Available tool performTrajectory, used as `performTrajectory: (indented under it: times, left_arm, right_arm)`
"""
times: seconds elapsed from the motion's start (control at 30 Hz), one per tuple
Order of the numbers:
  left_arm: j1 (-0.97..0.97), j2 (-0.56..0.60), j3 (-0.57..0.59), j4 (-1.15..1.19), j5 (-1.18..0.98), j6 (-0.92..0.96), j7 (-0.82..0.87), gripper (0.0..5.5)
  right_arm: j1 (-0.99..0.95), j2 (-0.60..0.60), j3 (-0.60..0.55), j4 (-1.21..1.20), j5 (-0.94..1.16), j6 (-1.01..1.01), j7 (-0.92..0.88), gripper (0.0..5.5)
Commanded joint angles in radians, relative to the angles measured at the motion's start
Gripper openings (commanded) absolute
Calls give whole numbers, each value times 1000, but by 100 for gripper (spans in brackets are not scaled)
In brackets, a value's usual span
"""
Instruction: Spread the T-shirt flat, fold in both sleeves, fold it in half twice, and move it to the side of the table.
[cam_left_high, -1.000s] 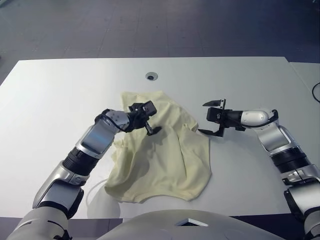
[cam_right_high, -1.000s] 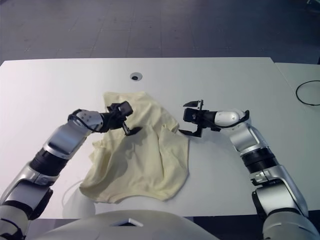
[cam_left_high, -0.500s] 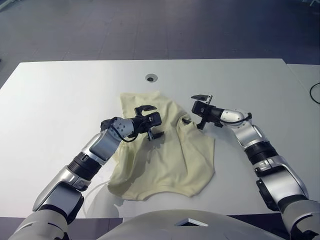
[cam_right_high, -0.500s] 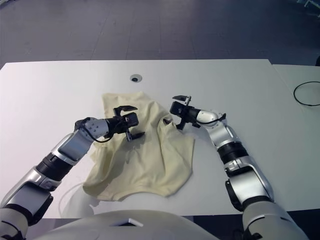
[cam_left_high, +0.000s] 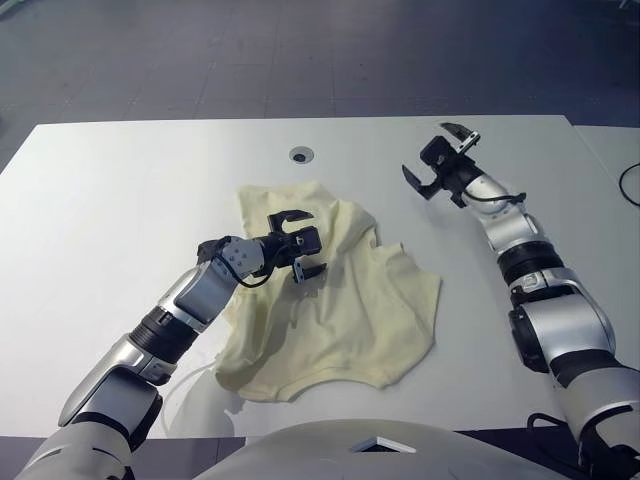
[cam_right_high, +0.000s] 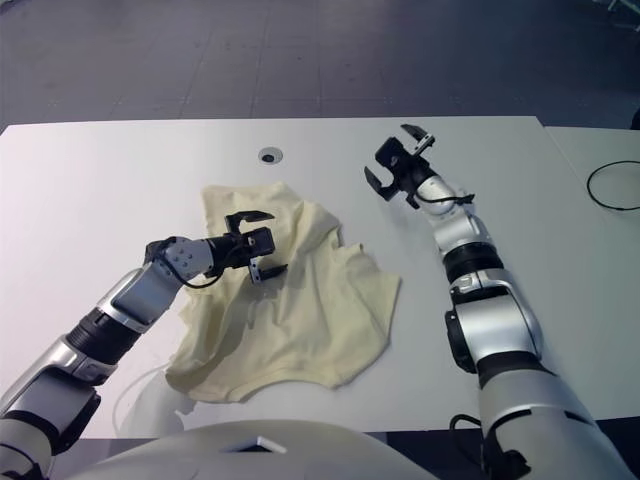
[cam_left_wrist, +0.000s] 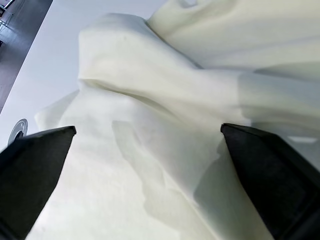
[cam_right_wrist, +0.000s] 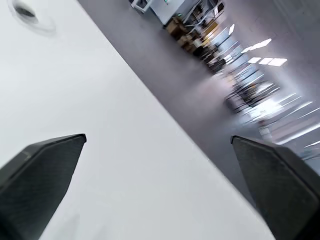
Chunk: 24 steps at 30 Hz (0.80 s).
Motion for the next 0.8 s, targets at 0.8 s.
performTrajectory:
  times: [0.8]
  left_arm:
    - [94, 25, -17, 151, 65, 103, -82, 540]
  right_arm:
    - [-81, 67, 12, 60, 252, 599, 694, 537]
